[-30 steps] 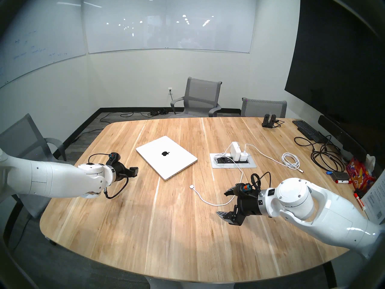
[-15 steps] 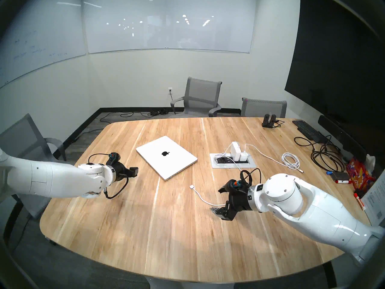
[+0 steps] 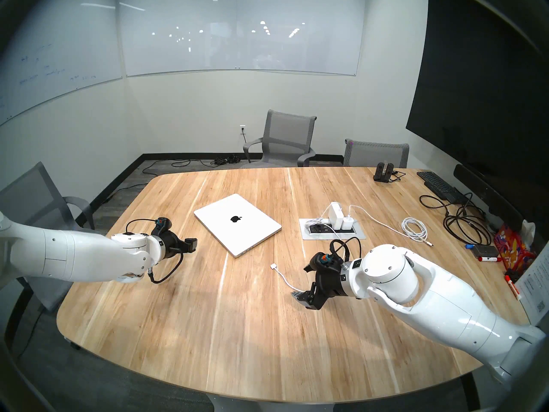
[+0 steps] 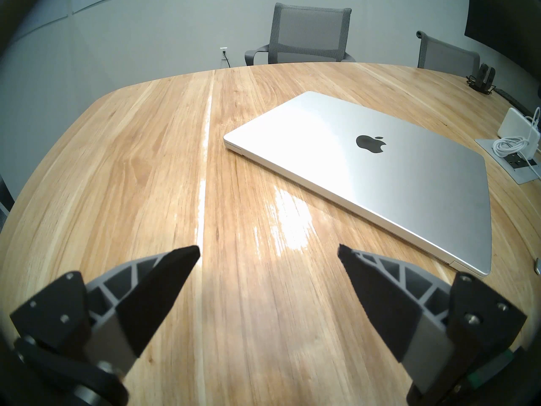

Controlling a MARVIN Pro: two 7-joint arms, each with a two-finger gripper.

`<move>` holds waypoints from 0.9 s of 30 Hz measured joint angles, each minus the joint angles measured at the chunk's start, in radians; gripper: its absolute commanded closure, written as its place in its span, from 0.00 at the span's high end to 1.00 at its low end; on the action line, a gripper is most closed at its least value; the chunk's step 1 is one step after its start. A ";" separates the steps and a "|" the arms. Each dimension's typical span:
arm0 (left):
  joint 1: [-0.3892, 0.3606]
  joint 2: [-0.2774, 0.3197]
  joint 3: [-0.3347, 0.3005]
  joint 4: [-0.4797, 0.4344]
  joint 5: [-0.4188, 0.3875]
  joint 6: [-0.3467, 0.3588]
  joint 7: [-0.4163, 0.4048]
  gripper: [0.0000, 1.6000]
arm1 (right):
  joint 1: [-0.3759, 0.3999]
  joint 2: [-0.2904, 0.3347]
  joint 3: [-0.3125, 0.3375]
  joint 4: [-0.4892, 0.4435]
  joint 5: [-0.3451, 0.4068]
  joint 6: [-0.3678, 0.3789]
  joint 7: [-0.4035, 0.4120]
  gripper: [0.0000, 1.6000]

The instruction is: Plug the charging cable into the port of a MacBook

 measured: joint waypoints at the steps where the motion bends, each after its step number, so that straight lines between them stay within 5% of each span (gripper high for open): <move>1: 0.000 0.000 0.000 0.000 0.000 0.000 0.000 1.00 | 0.002 -0.003 0.000 0.001 -0.001 0.002 -0.001 1.00; 27: 0.000 0.000 0.000 0.000 0.000 0.000 0.000 1.00 | 0.042 -0.102 -0.033 0.065 -0.048 0.044 -0.014 1.00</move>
